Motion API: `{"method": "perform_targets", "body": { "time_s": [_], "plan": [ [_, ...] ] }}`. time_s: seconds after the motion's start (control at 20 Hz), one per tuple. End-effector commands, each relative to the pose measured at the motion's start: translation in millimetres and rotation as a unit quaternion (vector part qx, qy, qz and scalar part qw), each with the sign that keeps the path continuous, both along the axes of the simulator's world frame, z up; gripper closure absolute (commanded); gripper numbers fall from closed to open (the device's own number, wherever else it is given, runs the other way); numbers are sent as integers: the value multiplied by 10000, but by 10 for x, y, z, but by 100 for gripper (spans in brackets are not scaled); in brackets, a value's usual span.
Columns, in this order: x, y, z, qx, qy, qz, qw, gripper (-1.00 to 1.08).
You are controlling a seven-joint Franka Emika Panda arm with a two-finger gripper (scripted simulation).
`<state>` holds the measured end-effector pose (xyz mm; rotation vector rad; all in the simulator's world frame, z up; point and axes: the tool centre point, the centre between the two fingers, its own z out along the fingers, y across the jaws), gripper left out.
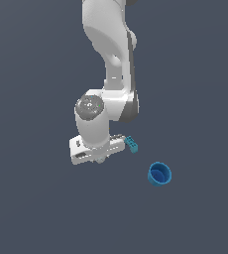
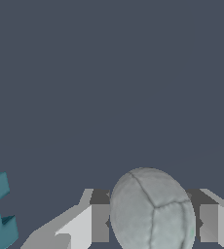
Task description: Pick up a designated object from a clutter of objects.
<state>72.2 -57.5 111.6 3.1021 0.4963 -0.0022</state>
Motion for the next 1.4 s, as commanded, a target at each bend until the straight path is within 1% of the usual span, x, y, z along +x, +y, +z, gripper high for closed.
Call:
{"method": "perform_targets", "body": {
  "time_s": [0.0, 0.85, 1.35],
  "plan": [
    [-62, 209, 239, -2, -6, 3, 10000, 108],
    [-464, 1636, 1878, -18, -8, 4, 10000, 108],
    [-648, 2426, 2783, -8, -8, 5, 10000, 108]
  ]
}}
